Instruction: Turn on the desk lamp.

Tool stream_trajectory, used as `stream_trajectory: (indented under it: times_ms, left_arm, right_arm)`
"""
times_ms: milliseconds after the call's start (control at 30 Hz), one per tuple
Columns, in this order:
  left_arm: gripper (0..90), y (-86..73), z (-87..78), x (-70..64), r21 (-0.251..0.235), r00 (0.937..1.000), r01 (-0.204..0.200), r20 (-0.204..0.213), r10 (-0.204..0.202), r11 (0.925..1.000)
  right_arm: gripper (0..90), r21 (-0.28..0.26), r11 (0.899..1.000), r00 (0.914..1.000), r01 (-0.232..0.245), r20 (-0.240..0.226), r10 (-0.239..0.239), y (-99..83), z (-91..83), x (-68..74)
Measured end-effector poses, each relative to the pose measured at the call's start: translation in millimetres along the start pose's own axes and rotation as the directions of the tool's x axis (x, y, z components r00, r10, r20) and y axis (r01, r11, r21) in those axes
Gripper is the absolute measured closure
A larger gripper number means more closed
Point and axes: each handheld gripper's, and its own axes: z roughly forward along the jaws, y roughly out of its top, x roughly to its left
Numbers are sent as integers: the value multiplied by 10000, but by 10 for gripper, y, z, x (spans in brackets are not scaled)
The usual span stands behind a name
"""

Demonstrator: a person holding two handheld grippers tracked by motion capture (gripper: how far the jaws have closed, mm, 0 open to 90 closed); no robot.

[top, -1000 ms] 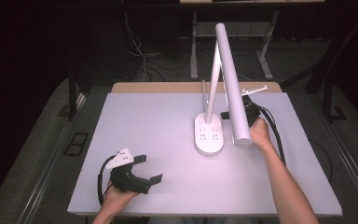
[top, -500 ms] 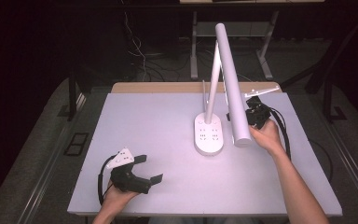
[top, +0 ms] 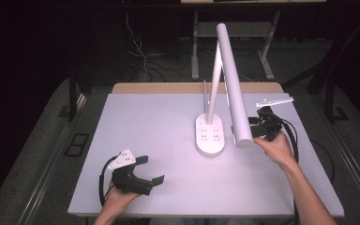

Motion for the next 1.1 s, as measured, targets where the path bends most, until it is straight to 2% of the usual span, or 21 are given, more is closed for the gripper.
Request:
stream_trajectory:
  times_ms: [33,67,200,333,600,867,967,1100]
  left_arm:
    - [0,0,-1,-1,-2,10000,-7,-6,7,10000]
    - [0,1,-2,2,-4,10000,-28,-18,28,10000]
    - [0,-1,-4,10,-36,10000,29,-68,-29,10000]
    - [0,0,-9,14,-47,10000,23,-76,-23,10000]
    - [0,-1,-8,7,-53,10000,34,-90,-35,10000]
    - [0,-3,-15,18,34,9998,13,-175,-12,10000]
    - [0,-2,-16,18,18,9999,11,-166,-11,10000]
    - [0,-3,-14,19,39,9999,11,-172,-10,10000]
  right_arm:
    - [8,-36,10000,10000,-11,58,11,-21,-11,19]
    - [4,-35,10000,10000,26,55,-26,-40,-27,36]
    - [4,-16,9998,9994,205,-295,-205,-103,-100,98]
    - [4,-164,9995,9986,260,-457,-268,-169,-180,184]
    - [4,-350,9982,9973,493,-533,-512,-352,-311,314]
    - [4,-680,9969,9968,383,-678,-429,-656,-405,397]
    - [4,-664,9965,9971,511,-525,-546,-762,-426,410]
    - [4,-741,9964,9977,406,-509,-444,-893,-473,428]
